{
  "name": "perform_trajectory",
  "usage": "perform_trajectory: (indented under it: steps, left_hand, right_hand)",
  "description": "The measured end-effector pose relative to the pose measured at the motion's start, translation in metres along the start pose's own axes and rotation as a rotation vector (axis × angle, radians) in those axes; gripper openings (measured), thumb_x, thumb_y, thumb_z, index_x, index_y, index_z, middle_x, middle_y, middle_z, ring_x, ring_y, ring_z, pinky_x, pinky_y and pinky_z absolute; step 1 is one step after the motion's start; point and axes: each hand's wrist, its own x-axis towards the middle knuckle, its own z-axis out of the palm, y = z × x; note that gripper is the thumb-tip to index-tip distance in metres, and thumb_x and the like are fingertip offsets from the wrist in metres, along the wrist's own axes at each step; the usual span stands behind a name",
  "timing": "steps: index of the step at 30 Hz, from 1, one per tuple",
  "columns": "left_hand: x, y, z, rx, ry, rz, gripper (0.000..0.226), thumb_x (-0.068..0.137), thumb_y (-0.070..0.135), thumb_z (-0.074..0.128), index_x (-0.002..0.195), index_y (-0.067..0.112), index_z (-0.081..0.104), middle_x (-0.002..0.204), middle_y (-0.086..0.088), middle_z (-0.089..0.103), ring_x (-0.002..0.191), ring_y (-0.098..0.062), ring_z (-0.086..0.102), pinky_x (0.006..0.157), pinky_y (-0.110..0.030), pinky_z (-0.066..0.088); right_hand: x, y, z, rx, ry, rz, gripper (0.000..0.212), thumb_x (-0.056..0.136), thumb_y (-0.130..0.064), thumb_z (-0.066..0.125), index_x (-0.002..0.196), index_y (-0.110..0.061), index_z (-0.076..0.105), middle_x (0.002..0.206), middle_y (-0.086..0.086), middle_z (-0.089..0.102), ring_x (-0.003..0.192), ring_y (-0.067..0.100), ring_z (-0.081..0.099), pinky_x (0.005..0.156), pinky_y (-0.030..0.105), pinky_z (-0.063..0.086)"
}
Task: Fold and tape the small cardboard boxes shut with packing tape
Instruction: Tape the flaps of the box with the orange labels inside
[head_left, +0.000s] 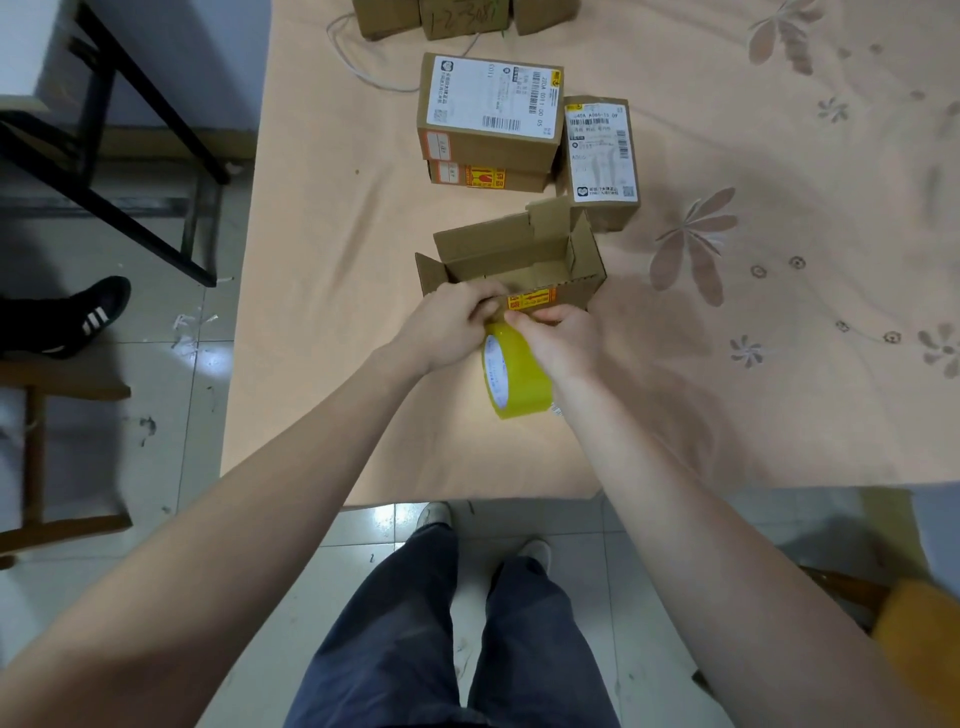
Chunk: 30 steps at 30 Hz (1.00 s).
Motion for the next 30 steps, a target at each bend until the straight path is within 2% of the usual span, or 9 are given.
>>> perform_trajectory:
  steps: [5, 8, 12, 15, 18, 21, 24, 26, 30]
  left_hand:
    - [0.003, -0.005, -0.003, -0.156, -0.089, -0.092, 0.037, 0.094, 0.015, 0.036, 0.12, 0.022, 0.06, 0.121, -0.009, 0.062, 0.114, -0.03, 0.053, 0.101, -0.041, 0.04]
    - [0.003, -0.004, 0.004, -0.033, -0.007, -0.065, 0.031, 0.098, 0.037, 0.04, 0.115, 0.028, 0.064, 0.106, -0.005, 0.068, 0.101, -0.027, 0.059, 0.091, -0.038, 0.045]
    - [0.011, -0.003, 0.01, 0.115, 0.146, -0.036, 0.032, 0.097, 0.045, 0.043, 0.106, 0.029, 0.069, 0.099, -0.002, 0.07, 0.094, -0.026, 0.061, 0.076, -0.034, 0.046]
    - [0.02, -0.005, 0.01, 0.215, 0.166, -0.026, 0.033, 0.096, 0.047, 0.043, 0.106, 0.029, 0.069, 0.099, -0.002, 0.07, 0.091, -0.026, 0.06, 0.068, -0.031, 0.04]
    - [0.022, -0.006, 0.01, 0.27, 0.181, 0.008, 0.035, 0.097, 0.047, 0.042, 0.103, 0.025, 0.068, 0.098, -0.003, 0.069, 0.09, -0.026, 0.06, 0.065, -0.028, 0.034]
    - [0.02, -0.008, 0.009, 0.281, 0.162, 0.008, 0.035, 0.095, 0.051, 0.043, 0.102, 0.026, 0.067, 0.097, -0.003, 0.069, 0.093, -0.029, 0.06, 0.07, -0.031, 0.039]
    - [0.021, -0.01, 0.003, 0.282, 0.063, -0.01, 0.037, 0.093, 0.053, 0.046, 0.113, 0.029, 0.066, 0.105, -0.005, 0.069, 0.1, -0.031, 0.059, 0.079, -0.034, 0.043]
    - [0.026, -0.008, 0.002, 0.334, 0.028, -0.023, 0.035, 0.092, 0.051, 0.049, 0.11, 0.027, 0.068, 0.103, -0.008, 0.068, 0.099, -0.034, 0.058, 0.075, -0.033, 0.041]
    - [0.029, 0.001, 0.008, 0.425, 0.065, -0.038, 0.032, 0.094, 0.047, 0.049, 0.104, 0.023, 0.067, 0.1, -0.011, 0.066, 0.095, -0.036, 0.059, 0.067, -0.032, 0.035]
  right_hand:
    - [0.006, -0.001, 0.003, -0.006, -0.012, 0.014, 0.035, 0.075, -0.04, 0.076, 0.094, -0.012, 0.067, 0.102, 0.005, 0.068, 0.089, 0.019, 0.06, 0.073, 0.024, 0.041]
    - [0.008, 0.0, 0.006, -0.016, -0.019, 0.004, 0.028, 0.079, -0.041, 0.071, 0.085, -0.014, 0.065, 0.096, 0.004, 0.067, 0.093, 0.023, 0.063, 0.072, 0.025, 0.041]
    - [0.008, 0.002, 0.006, -0.021, -0.098, 0.047, 0.041, 0.082, -0.049, 0.065, 0.098, -0.012, 0.056, 0.108, 0.007, 0.064, 0.101, 0.024, 0.06, 0.081, 0.032, 0.047]
    - [0.001, 0.004, -0.002, 0.079, -0.2, 0.125, 0.054, 0.088, -0.055, 0.055, 0.124, -0.015, 0.052, 0.121, 0.006, 0.061, 0.109, 0.025, 0.06, 0.093, 0.042, 0.051]
    - [-0.009, 0.009, -0.016, 0.311, -0.391, 0.214, 0.033, 0.09, -0.048, 0.056, 0.118, -0.03, 0.055, 0.106, -0.003, 0.071, 0.093, 0.019, 0.069, 0.085, 0.042, 0.055]
    - [-0.018, 0.017, -0.029, 0.192, -0.584, 0.068, 0.009, 0.091, -0.03, 0.061, 0.098, -0.029, 0.065, 0.092, -0.004, 0.075, 0.085, 0.012, 0.072, 0.082, 0.03, 0.056]
    - [-0.026, 0.019, -0.031, 0.157, -0.604, -0.019, 0.018, 0.095, -0.021, 0.056, 0.112, -0.021, 0.062, 0.114, 0.012, 0.068, 0.106, 0.026, 0.065, 0.096, 0.039, 0.05]
    - [-0.031, 0.017, -0.028, 0.156, -0.587, -0.054, 0.025, 0.097, -0.021, 0.053, 0.12, -0.013, 0.056, 0.118, 0.019, 0.064, 0.11, 0.031, 0.062, 0.099, 0.043, 0.047]
    - [-0.037, 0.012, -0.03, 0.101, -0.522, -0.177, 0.025, 0.096, -0.02, 0.055, 0.118, -0.008, 0.053, 0.107, 0.017, 0.068, 0.095, 0.024, 0.068, 0.08, 0.031, 0.05]
